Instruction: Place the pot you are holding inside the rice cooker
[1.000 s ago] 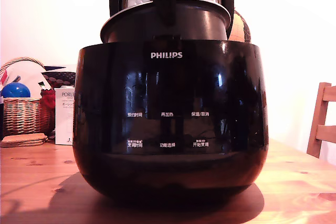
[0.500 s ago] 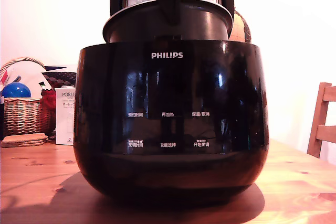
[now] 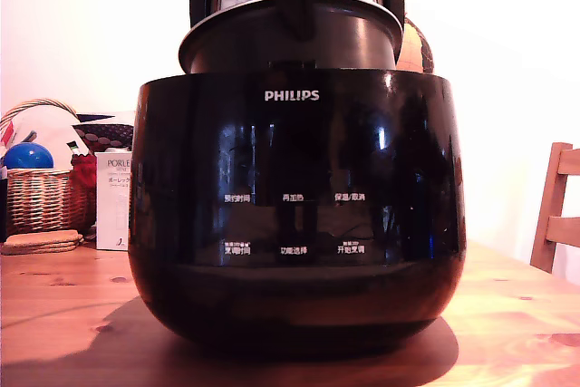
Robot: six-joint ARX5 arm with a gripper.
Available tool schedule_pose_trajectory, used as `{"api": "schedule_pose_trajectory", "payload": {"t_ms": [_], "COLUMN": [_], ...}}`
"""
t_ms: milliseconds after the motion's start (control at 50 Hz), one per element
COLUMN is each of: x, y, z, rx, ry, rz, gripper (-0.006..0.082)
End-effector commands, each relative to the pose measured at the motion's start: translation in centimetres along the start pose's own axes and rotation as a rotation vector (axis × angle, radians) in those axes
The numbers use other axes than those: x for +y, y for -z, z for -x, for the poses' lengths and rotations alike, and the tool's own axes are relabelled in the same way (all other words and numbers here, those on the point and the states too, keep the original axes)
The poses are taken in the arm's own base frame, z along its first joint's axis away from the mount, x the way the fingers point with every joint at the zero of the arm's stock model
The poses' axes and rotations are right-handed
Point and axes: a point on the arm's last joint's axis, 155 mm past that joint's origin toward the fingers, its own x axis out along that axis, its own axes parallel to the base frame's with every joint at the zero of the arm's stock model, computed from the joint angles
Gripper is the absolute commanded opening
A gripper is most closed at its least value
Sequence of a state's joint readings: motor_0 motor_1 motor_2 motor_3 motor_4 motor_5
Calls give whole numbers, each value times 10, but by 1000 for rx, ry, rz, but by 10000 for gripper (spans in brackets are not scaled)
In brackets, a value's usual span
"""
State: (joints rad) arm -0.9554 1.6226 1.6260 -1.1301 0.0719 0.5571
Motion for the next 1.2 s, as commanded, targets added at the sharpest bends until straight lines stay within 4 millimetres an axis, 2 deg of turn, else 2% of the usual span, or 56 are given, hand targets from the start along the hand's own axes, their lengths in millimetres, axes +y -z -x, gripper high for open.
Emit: {"api": "schedule_pose_trajectory", "payload": {"t_ms": [0,320,420,800,1180], "x": [-14,-19,-16,-17,-41], "y": [-5,29,33,24,20], "z": [14,-9,-12,-16,-23], "rx": [-52,39,61,44,14], "ry": [8,-14,-36,-54,72], "rz": [-38,-85,-122,-191,-178], "gripper": [-21,-21,-21,-21,-21]}}
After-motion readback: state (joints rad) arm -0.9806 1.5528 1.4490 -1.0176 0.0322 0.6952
